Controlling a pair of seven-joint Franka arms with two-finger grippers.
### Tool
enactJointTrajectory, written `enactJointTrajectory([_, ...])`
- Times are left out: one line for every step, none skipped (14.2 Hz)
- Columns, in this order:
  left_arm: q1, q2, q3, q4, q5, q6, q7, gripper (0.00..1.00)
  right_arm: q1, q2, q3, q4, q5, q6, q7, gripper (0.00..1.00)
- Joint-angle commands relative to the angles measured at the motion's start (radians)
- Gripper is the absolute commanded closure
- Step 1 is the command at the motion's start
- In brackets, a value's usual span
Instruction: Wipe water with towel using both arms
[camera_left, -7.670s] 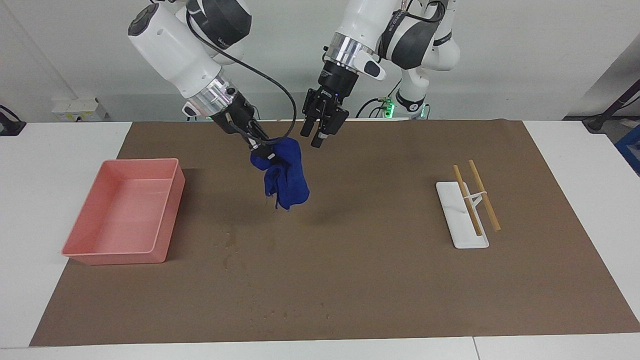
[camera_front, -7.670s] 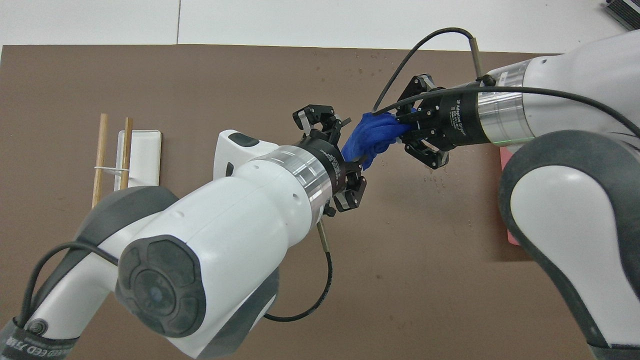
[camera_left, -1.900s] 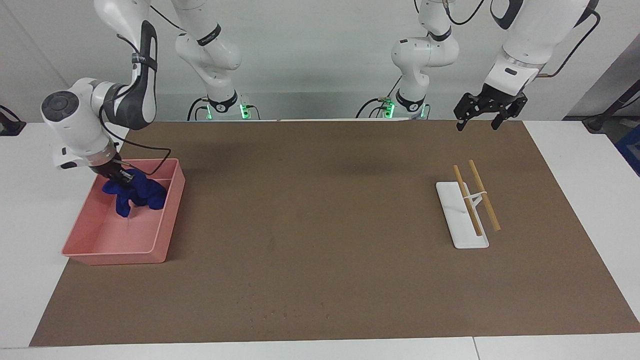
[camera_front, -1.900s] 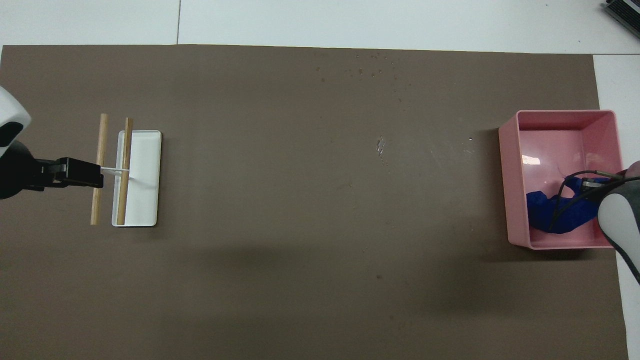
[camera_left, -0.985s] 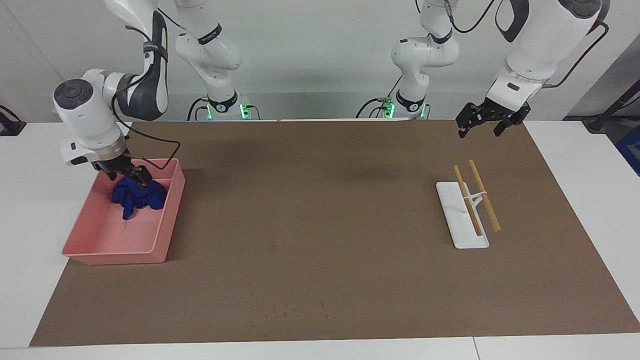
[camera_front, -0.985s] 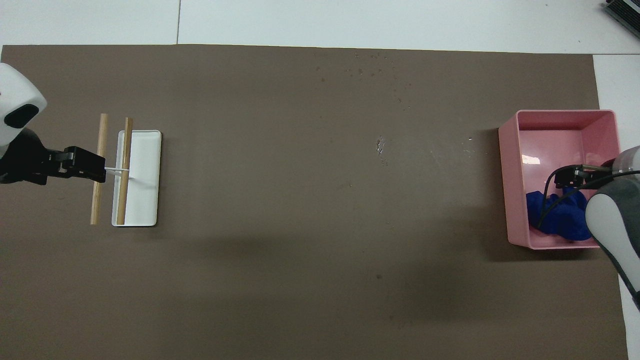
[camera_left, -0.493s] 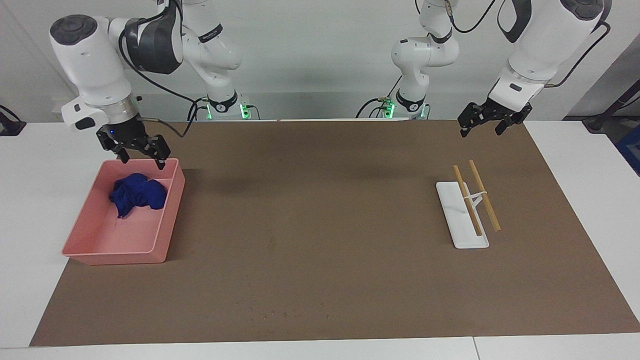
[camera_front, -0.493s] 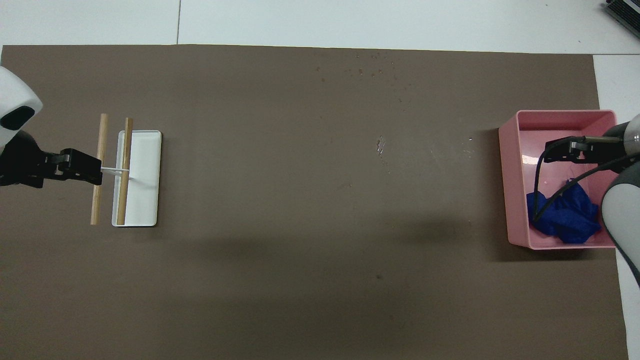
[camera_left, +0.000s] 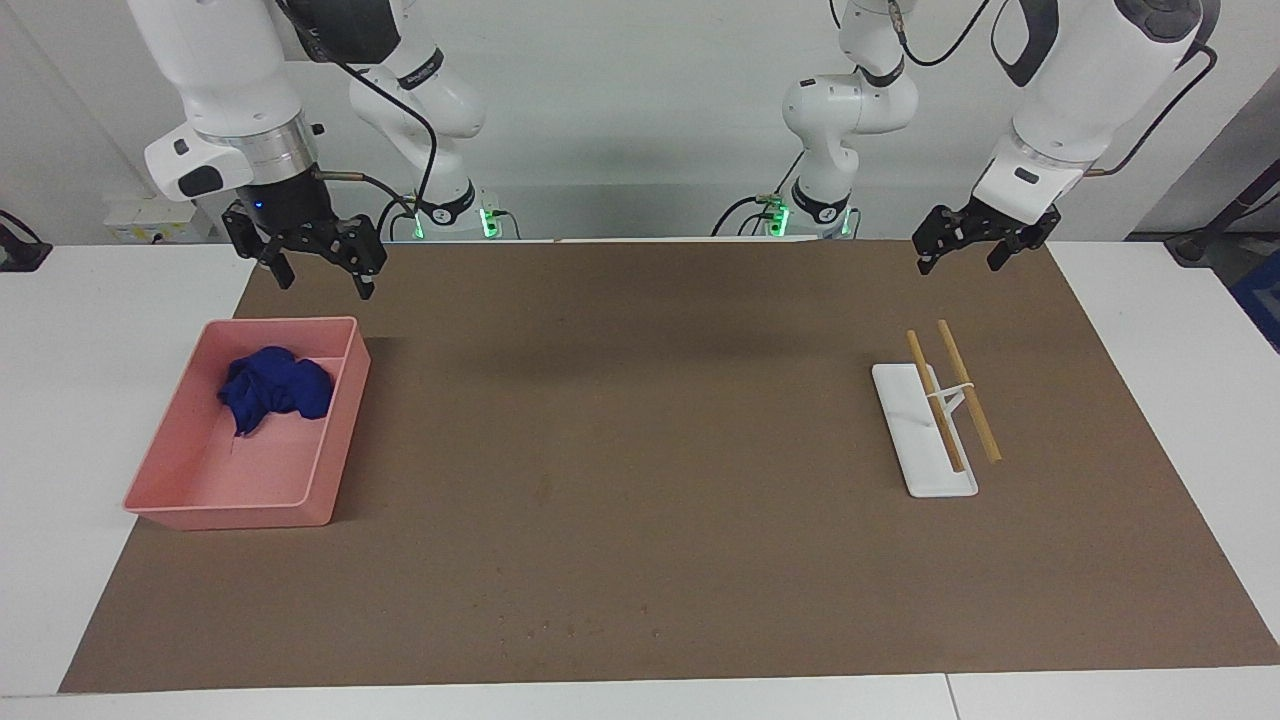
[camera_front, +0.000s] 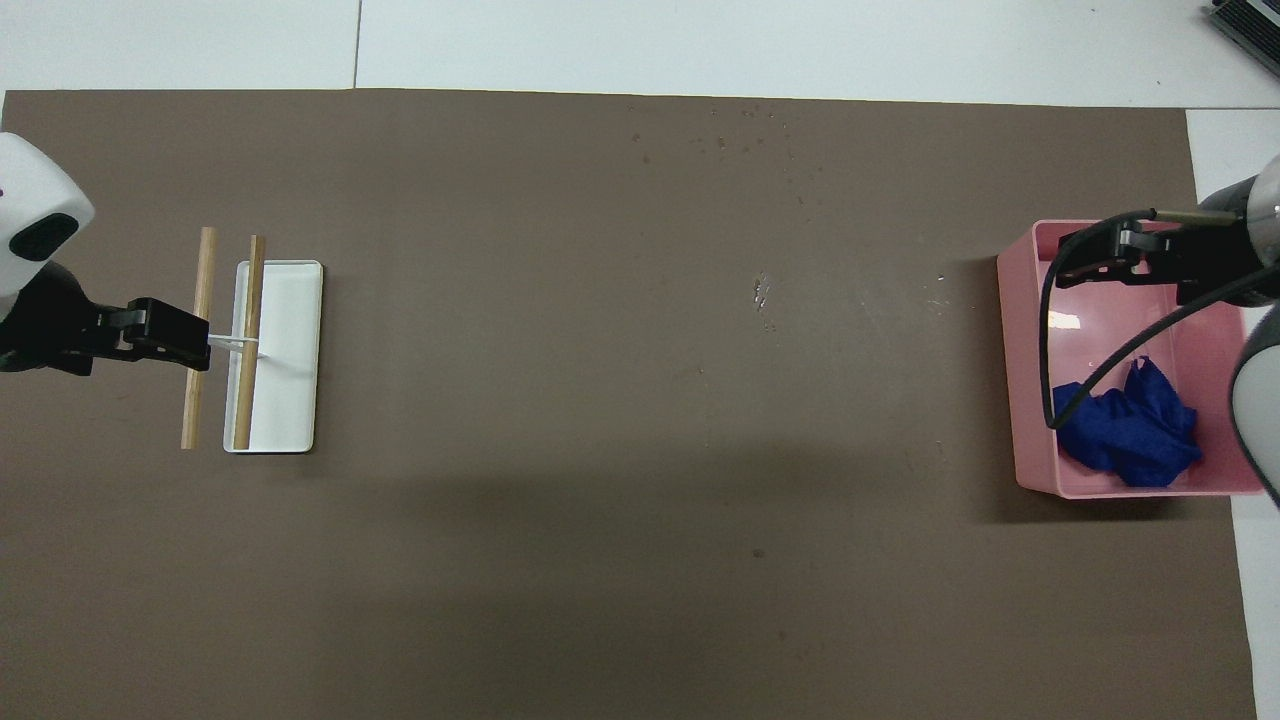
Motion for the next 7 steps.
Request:
enactJointTrajectory([0.005, -0.021, -0.009, -0.026, 0.019, 0.013, -0.001, 0.00, -0.007, 0.021, 0.006, 0.042, -0.002, -0.028, 0.009, 0.00])
enactJointTrajectory([0.005, -0.021, -0.009, -0.026, 0.019, 0.015, -0.001, 0.00, -0.007, 0.021, 0.004, 0.042, -0.005, -0.042, 0.009, 0.00])
enactJointTrajectory([0.005, -0.021, -0.009, -0.026, 0.019, 0.015, 0.003, 0.00, -0.002, 0.021, 0.001, 0.047, -0.006, -0.048, 0.009, 0.00])
enactJointTrajectory([0.007, -0.021, -0.009, -0.026, 0.019, 0.013, 0.003, 0.00, 0.002, 0.014, -0.002, 0.047, 0.003, -0.046, 0.007, 0.00])
enactJointTrajectory([0.010, -0.021, -0.009, -0.026, 0.017, 0.013, 0.003, 0.00, 0.033, 0.001, -0.011, 0.047, -0.006, -0.056, 0.009, 0.00])
enactJointTrajectory([0.008, -0.021, -0.009, -0.024, 0.019, 0.015, 0.003, 0.00, 0.082, 0.001, -0.066, 0.047, -0.008, -0.066, 0.006, 0.00])
enactJointTrajectory([0.008, -0.020, -0.007, -0.021, 0.020, 0.015, 0.003, 0.00, 0.176, -0.004, -0.182, 0.045, -0.002, -0.077, 0.000, 0.00])
